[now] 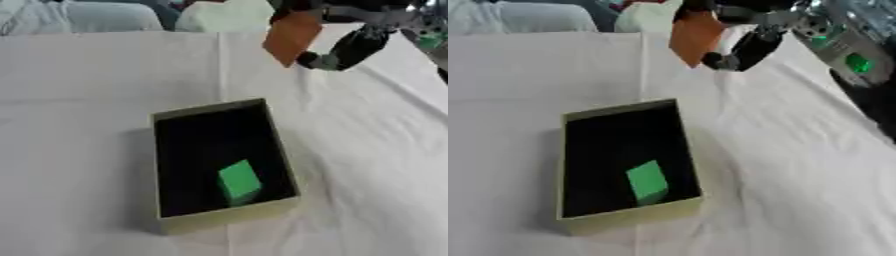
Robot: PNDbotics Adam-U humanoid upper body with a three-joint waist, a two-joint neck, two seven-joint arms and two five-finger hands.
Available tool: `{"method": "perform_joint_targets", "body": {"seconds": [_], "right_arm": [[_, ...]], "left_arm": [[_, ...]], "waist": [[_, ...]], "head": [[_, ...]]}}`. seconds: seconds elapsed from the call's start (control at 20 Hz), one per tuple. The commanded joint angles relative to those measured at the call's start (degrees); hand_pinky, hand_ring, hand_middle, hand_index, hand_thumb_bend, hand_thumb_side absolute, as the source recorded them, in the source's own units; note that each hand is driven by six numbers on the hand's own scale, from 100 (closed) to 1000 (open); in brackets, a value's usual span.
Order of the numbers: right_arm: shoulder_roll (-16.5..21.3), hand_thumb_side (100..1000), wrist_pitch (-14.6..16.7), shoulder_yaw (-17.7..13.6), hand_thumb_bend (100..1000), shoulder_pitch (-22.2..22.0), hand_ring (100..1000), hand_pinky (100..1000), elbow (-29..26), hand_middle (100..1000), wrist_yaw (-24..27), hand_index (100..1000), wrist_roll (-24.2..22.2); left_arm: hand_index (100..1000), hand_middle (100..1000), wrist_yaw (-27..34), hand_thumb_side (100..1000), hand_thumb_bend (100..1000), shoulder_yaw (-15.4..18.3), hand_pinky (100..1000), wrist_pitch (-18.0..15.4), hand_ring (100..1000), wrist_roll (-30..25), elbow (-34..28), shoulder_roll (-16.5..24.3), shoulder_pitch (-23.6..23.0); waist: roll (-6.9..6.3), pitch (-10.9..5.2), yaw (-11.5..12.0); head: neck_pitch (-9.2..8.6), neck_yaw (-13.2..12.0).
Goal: Pick up objects on the table and place them in the box.
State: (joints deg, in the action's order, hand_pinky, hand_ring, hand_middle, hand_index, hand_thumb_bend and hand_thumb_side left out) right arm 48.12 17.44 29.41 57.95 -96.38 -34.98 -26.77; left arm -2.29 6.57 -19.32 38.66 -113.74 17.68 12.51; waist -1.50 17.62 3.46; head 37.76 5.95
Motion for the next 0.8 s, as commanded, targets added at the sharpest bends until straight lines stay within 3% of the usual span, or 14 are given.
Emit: {"method": "perform_joint_targets", "body": {"seconds": [0.05,0.25,0.45,0.65,0.75,0.8], "right_arm": [[0.5,100,-0.9,1.0,164,0.5,622,718,-5.5,522,1.7,731,-2.8],[-0.9,100,-3.4,2.8,123,0.8,624,720,-11.3,529,3.1,735,-6.4],[-2.0,100,-7.0,2.2,105,-0.2,622,721,-17.1,526,3.5,735,-10.1],[-4.7,100,-10.6,1.8,106,-1.3,621,721,-18.1,524,1.4,734,-12.4],[-6.1,100,-12.1,2.4,194,-1.8,617,719,-18.2,520,0.2,733,-12.6],[-6.8,100,-12.7,2.9,100,-2.2,618,718,-18.2,522,-0.4,732,-12.7]], "left_arm": [[833,704,0.4,792,458,0.5,934,0.2,686,0.1,-0.8,1.1,0.0],[833,704,0.5,791,460,0.4,934,0.2,686,0.2,-0.8,1.0,0.0],[833,703,0.7,794,457,0.4,936,0.3,685,0.1,-0.8,0.8,0.2],[833,703,0.8,796,456,0.2,936,0.5,684,-0.1,-0.8,0.4,0.2],[833,703,0.8,798,455,0.2,937,0.5,683,-0.2,-0.8,0.2,0.3],[833,703,0.9,799,454,0.1,938,0.6,683,-0.3,-0.8,0.1,0.3]], "waist": [[-0.05,-1.43,-0.1],[-0.03,-1.66,-0.3],[0.02,-1.59,-0.5],[-0.09,-1.36,-0.5],[-0.16,-1.23,-0.5],[-0.20,-1.14,-0.5]], "head": [[0.41,-0.4],[0.42,-0.3],[0.44,-0.4],[0.52,-0.6],[0.46,-0.7],[0.41,-0.7]]}}
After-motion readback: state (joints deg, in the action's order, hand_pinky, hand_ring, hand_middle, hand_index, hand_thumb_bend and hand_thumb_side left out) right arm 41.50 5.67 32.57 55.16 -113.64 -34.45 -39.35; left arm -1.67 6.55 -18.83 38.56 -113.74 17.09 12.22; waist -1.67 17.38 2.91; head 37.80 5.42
